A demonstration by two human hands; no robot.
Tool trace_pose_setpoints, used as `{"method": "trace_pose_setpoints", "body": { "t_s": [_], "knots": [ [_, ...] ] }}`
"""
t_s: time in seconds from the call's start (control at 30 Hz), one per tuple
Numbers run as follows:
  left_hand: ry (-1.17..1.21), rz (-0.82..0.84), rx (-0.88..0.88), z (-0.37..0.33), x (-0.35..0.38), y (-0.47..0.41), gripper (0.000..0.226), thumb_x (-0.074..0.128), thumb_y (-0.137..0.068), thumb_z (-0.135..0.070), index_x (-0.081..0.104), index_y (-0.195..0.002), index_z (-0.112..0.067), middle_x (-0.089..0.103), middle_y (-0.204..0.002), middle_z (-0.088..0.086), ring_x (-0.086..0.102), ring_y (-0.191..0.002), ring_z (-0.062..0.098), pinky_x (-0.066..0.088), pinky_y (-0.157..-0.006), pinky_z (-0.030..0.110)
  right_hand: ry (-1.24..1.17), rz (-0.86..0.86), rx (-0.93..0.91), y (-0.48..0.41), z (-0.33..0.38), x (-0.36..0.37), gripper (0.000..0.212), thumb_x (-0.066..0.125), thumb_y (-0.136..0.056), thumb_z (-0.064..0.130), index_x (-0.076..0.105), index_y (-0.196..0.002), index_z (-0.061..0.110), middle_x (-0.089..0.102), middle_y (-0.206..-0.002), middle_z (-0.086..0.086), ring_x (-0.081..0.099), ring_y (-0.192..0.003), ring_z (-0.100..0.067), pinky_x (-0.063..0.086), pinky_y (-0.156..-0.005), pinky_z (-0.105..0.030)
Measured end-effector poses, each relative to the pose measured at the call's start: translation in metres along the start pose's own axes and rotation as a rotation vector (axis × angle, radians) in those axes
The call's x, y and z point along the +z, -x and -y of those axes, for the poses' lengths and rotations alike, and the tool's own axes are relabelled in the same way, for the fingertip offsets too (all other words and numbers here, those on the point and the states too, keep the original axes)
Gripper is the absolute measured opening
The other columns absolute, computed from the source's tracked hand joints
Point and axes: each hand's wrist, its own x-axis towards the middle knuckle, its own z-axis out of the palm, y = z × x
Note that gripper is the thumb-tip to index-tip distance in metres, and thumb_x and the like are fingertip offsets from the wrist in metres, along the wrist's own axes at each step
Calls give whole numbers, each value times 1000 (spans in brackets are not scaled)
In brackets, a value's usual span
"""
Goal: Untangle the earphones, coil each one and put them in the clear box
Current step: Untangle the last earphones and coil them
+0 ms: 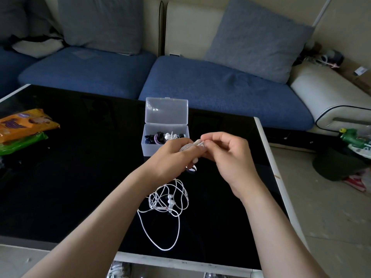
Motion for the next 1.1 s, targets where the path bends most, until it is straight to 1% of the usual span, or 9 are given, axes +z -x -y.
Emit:
{"method": "trace_pose_setpoints", "body": {
  "t_s": [0.2,0.33,0.47,0.57,0.63,0.77,0.83,0.97,1.1],
  "knots": [
    [20,-82,-27,5,0,0,35,68,-100,-44,61,-113,-13,64,-75,-7,55,-64,6,42,-66,27,44,45,30,-2,-3,5,31,60,-101,-2,83,-101,19,83,-97,-4,80,-97,-21,61,-99,-49],
    [24,-185,-33,8,1,-3,24,63,-104,-37,59,-111,-14,66,-80,-5,56,-66,6,43,-70,29,60,175,38,0,-3,13,36,56,-101,2,81,-109,27,82,-105,0,78,-105,-21,59,-104,-48],
    [113,-251,-72,7,3,-6,26,58,-107,-38,54,-119,-15,74,-103,10,67,-87,15,55,-74,35,-2,256,28,4,3,23,38,67,-94,-6,76,-116,24,81,-110,5,78,-98,-11,60,-84,-24],
    [288,-233,-147,4,3,-7,32,57,-108,-39,53,-124,-12,73,-112,21,72,-94,24,62,-87,45,54,222,-12,2,-4,33,34,75,-95,3,74,-119,27,79,-110,3,80,-93,-16,66,-80,-37],
    [320,-216,-186,2,-1,-8,28,57,-108,-39,55,-122,-14,75,-108,15,72,-97,22,60,-88,43,121,172,-42,-3,-10,39,25,75,-98,14,74,-119,27,79,-103,1,80,-89,-17,66,-80,-43],
    [247,-265,-162,-1,-14,-11,36,57,-107,-36,62,-120,-2,76,-97,11,70,-79,10,51,-59,14,94,92,-34,-13,-14,53,14,72,-102,26,75,-115,21,80,-95,-4,80,-80,-23,66,-78,-45],
    [247,-281,-131,-5,-23,-11,37,50,-108,-30,69,-113,1,76,-95,15,70,-78,15,54,-59,16,28,68,-14,-16,-15,62,14,76,-99,26,76,-112,20,80,-95,-5,80,-81,-26,67,-78,-49],
    [86,-437,-106,1,-45,-11,40,44,-93,-42,78,-104,-23,79,-99,0,74,-98,19,59,-90,41,35,28,-47,-27,-18,78,12,79,-96,18,76,-107,19,79,-92,-6,79,-80,-25,66,-80,-45],
    [-91,-575,-197,14,-69,-12,33,45,-94,-18,76,-104,-27,77,-100,-6,70,-100,18,54,-84,34,101,-10,-42,-40,-19,90,13,74,-95,13,74,-104,23,79,-90,-4,78,-78,-29,64,-83,-53]
  ]
}}
